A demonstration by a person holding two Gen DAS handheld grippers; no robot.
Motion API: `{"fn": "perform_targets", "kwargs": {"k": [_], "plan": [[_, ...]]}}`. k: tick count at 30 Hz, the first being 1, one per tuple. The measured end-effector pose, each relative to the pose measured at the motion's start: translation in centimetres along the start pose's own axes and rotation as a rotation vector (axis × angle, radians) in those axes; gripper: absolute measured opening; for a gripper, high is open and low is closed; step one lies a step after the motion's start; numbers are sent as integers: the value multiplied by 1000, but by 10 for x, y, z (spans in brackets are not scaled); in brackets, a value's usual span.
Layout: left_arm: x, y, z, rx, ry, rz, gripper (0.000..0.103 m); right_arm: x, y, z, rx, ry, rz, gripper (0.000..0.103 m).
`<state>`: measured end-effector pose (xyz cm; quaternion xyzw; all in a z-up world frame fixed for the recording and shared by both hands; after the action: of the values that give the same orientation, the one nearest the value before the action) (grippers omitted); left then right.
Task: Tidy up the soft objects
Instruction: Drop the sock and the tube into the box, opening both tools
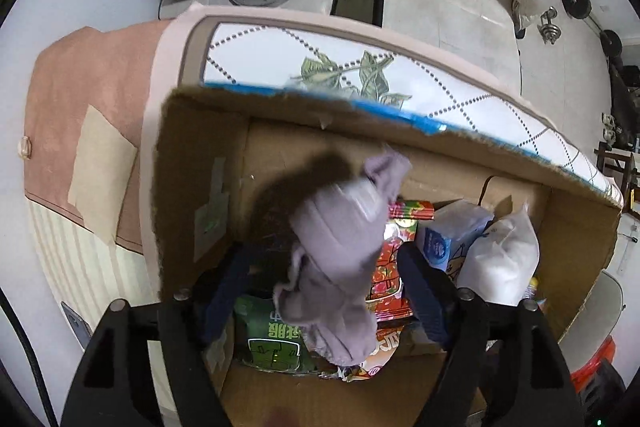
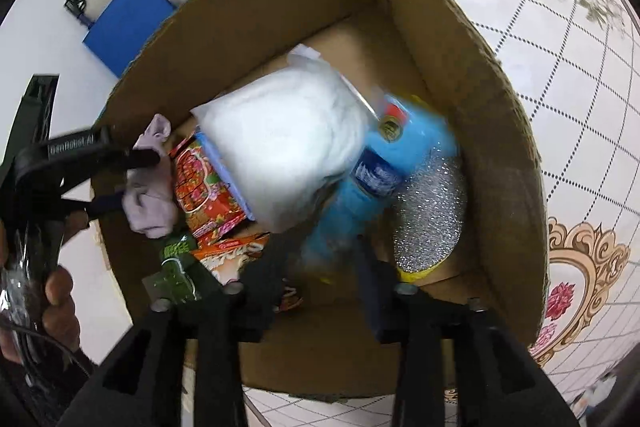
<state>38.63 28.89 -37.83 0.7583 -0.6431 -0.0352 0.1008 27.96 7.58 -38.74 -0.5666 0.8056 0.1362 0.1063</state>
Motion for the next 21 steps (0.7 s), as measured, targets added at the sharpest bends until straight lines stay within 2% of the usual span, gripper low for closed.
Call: {"fn": "perform_targets", "kwargs": {"k": [3, 8, 10, 12, 13, 21], "plan": [[2, 4, -9, 13, -3, 16, 76, -4, 1, -8, 7, 6, -38, 54], [8, 26, -32, 82, -18, 67, 84, -7, 6, -31, 61, 38, -129, 93], [9, 44, -42, 118, -7, 75, 85, -6, 7, -41, 89, 79, -180, 95], [11, 61, -48, 149, 8, 72, 95, -6, 9, -49, 113, 124, -225, 98], [11, 72, -50, 162, 5, 71, 97, -6, 12, -53, 128, 153, -253, 103], [10, 142, -57, 282, -30, 39, 100, 0, 29, -77, 181, 231, -346, 103]]}}
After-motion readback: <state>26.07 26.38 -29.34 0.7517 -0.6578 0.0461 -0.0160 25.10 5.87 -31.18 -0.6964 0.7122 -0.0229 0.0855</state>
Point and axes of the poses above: each gripper's, at about its wrist camera, not at the fingertips, and z roughly the way its jaws point, x to its right, y to its underside, the point moved 3 cm from there along z, roughly the way its jaws point, and after that the axes turned 4 degrees about z, right-handed, at the moved point
